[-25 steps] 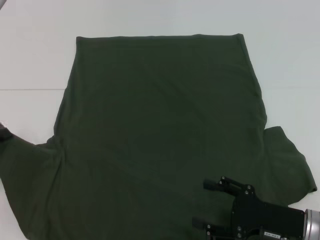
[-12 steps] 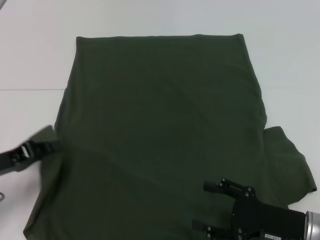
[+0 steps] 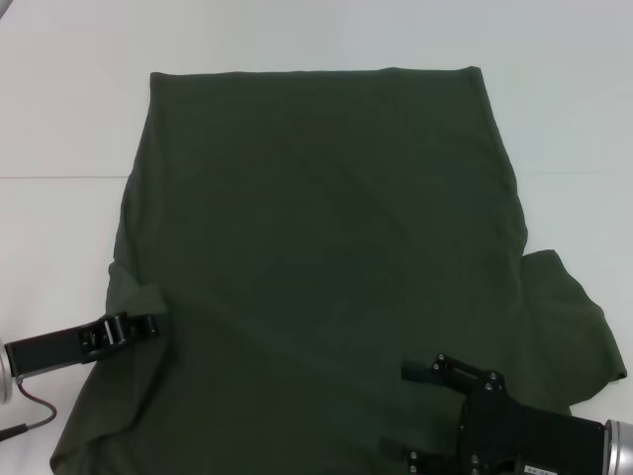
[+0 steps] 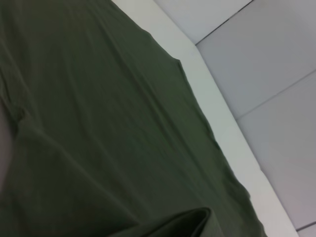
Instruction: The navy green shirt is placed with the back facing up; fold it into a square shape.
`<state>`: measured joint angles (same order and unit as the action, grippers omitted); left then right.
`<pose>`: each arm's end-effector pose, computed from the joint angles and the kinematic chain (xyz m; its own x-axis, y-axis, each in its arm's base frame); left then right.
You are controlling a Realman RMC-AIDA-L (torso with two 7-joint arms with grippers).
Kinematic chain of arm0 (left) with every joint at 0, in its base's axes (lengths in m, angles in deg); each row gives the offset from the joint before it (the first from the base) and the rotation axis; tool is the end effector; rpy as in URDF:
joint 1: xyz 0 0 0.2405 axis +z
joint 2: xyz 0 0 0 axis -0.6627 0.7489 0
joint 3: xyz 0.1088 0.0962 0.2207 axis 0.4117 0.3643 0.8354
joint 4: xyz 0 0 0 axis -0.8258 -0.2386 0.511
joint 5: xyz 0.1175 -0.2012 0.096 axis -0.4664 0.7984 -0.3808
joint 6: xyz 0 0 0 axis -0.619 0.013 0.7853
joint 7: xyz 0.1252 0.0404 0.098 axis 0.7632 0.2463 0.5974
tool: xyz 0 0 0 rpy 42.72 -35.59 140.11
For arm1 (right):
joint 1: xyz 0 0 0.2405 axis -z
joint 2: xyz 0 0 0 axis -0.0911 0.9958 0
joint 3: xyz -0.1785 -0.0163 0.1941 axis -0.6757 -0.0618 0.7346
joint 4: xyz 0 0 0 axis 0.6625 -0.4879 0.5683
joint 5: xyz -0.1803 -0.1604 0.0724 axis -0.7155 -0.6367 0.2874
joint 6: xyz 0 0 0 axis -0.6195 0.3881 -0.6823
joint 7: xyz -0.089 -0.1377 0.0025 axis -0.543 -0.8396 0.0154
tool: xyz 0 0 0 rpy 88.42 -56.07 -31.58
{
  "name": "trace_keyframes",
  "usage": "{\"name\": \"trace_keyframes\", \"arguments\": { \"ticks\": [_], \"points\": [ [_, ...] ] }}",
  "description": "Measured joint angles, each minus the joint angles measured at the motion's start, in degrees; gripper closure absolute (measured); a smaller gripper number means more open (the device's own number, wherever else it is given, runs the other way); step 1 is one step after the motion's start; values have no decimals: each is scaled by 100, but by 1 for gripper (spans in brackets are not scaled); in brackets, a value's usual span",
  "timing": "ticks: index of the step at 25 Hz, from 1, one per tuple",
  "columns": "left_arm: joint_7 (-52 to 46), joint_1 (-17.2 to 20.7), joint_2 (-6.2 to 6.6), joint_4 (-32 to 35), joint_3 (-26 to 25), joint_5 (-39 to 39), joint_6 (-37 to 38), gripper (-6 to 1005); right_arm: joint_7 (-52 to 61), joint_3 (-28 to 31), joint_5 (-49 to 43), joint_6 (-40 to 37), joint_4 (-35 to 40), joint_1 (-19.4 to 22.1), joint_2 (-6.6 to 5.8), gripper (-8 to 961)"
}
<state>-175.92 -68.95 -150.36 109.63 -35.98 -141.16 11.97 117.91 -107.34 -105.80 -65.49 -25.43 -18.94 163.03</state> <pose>-0.3495 0.3730 -0.0065 0.1498 0.7961 0.5863 0.9576 -0.2645 0.1146 0.3060 0.3007 -0.0965 0.7963 -0.0517 -0.6027 -0.2578 -0.9303 -0.2609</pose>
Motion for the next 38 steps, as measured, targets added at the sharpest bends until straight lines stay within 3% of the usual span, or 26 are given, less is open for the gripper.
{"name": "trace_keyframes", "arguments": {
  "ticks": [14, 20, 25, 28, 33, 38],
  "points": [
    [327, 138, -220, 190, 35, 38, -67, 996, 0, 0, 0, -46, -4, 8, -7, 57],
    [680, 122, -304, 180, 56, 68, 142, 882, 0, 0, 0, -46, -4, 8, -6, 57],
    [558, 119, -301, 161, 21, 67, 130, 650, 0, 0, 0, -45, 1, 10, -6, 57],
    [239, 118, -272, 145, 75, 13, 139, 414, 0, 0, 0, -46, 8, 16, -6, 57],
    [-452, 117, -202, 102, 491, -48, 200, 305, 0, 0, 0, -56, 21, 36, -6, 57],
    [-787, 100, -31, 95, 598, -60, 486, 196, 0, 0, 0, -62, 28, 42, -6, 57]
  ]
}}
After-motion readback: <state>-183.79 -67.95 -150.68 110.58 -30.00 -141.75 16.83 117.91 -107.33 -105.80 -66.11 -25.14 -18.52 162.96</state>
